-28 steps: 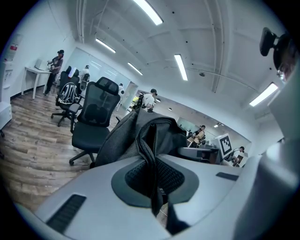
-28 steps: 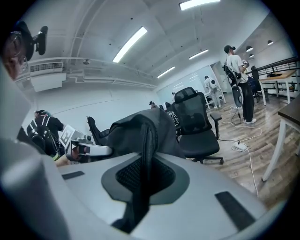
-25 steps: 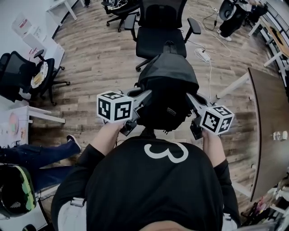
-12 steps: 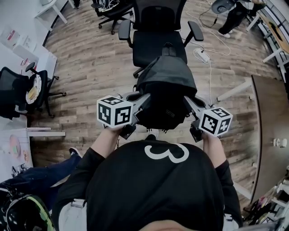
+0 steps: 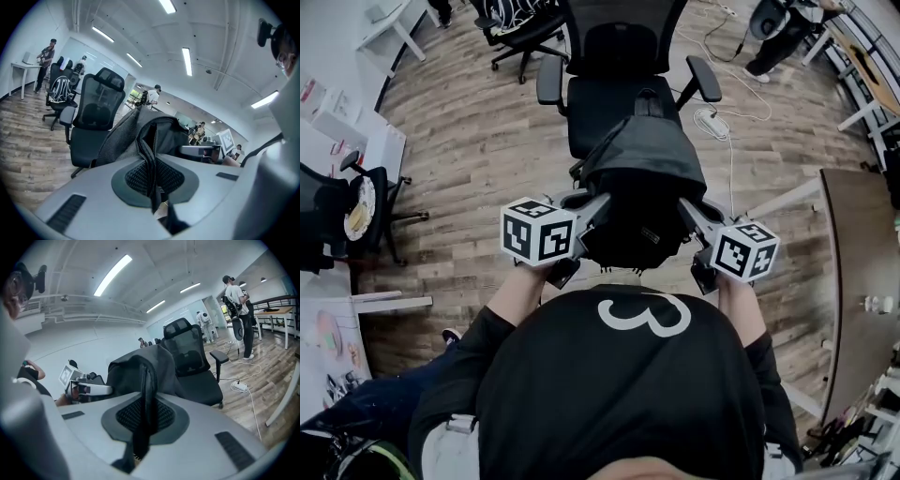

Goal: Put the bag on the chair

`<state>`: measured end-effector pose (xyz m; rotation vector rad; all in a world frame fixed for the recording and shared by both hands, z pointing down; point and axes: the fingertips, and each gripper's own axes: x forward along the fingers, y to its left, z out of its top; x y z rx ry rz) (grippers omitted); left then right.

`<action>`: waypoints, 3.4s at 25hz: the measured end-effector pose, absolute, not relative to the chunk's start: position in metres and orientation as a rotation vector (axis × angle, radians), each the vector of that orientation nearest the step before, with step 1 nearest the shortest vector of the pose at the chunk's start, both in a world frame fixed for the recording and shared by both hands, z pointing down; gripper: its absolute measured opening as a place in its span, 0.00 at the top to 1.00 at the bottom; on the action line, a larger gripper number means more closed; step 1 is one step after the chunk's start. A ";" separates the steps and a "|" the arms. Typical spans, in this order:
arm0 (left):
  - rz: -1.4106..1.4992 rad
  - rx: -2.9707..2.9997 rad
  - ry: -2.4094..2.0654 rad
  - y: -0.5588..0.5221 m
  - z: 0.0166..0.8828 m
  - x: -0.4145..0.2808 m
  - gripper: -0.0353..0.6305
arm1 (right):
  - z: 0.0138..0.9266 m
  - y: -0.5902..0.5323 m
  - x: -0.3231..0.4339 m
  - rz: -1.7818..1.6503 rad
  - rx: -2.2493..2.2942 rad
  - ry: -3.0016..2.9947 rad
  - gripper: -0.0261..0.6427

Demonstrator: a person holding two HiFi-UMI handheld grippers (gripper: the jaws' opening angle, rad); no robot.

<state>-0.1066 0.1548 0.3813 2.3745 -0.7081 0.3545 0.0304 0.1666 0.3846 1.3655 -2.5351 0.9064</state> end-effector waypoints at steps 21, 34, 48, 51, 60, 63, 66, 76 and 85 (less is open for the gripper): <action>0.371 2.357 -0.762 0.060 0.379 -0.075 0.91 | 0.385 0.067 0.061 0.901 1.305 -2.558 0.91; 0.367 2.264 -0.872 -0.065 0.388 -0.026 0.91 | 0.394 -0.072 0.111 0.935 1.157 -2.583 0.91; 0.339 2.276 -0.997 -0.134 0.393 -0.009 0.91 | 0.398 -0.154 0.126 0.858 1.051 -2.659 0.91; 0.335 2.276 -1.004 -0.148 0.394 -0.008 0.91 | 0.398 -0.168 0.127 0.843 1.048 -2.660 0.91; 0.329 2.301 -1.002 -0.152 0.408 -0.009 0.91 | 0.413 -0.171 0.126 0.826 1.078 -2.664 0.91; 0.322 2.286 -0.991 -0.177 0.399 -0.013 0.91 | 0.404 -0.195 0.122 0.843 1.081 -2.643 0.91; 0.320 2.274 -0.981 -0.201 0.394 -0.014 0.91 | 0.397 -0.219 0.122 0.856 1.085 -2.622 0.91; 0.365 2.252 -0.931 -0.269 0.403 -0.016 0.91 | 0.408 -0.282 0.120 0.923 1.126 -2.581 0.91; 0.388 2.232 -0.889 -0.331 0.418 -0.024 0.91 | 0.420 -0.343 0.113 0.934 1.165 -2.540 0.91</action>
